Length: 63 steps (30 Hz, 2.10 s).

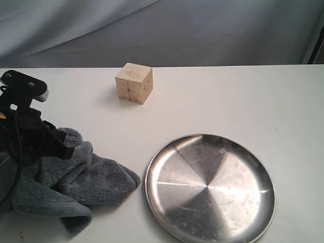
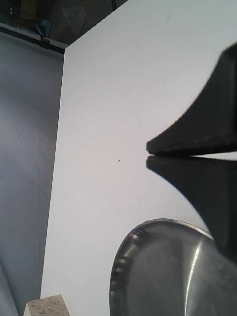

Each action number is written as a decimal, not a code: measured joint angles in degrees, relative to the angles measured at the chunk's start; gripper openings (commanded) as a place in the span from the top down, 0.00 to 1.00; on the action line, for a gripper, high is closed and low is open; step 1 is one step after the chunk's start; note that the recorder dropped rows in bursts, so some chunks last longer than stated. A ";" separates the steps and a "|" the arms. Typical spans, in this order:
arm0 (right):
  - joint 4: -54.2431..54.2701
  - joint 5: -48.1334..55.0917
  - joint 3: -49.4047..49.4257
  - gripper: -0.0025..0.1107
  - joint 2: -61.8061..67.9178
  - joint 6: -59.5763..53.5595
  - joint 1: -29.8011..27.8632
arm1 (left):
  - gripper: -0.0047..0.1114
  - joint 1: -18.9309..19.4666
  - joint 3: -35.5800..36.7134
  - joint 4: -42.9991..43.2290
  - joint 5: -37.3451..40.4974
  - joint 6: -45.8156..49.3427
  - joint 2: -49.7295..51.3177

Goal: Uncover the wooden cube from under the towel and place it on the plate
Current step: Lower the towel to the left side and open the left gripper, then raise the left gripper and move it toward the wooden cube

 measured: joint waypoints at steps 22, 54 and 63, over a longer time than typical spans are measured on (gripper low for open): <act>0.00 0.00 0.00 0.98 0.00 0.00 0.00 | 0.77 -4.75 0.00 5.98 -0.42 0.00 5.95; 0.00 0.00 0.00 0.98 0.00 0.00 0.00 | 0.06 -4.75 -3.28 4.03 1.44 -0.15 -9.47; 0.00 0.00 0.00 0.98 0.00 0.00 0.00 | 0.67 -4.75 -3.28 3.55 -1.91 -4.60 -18.82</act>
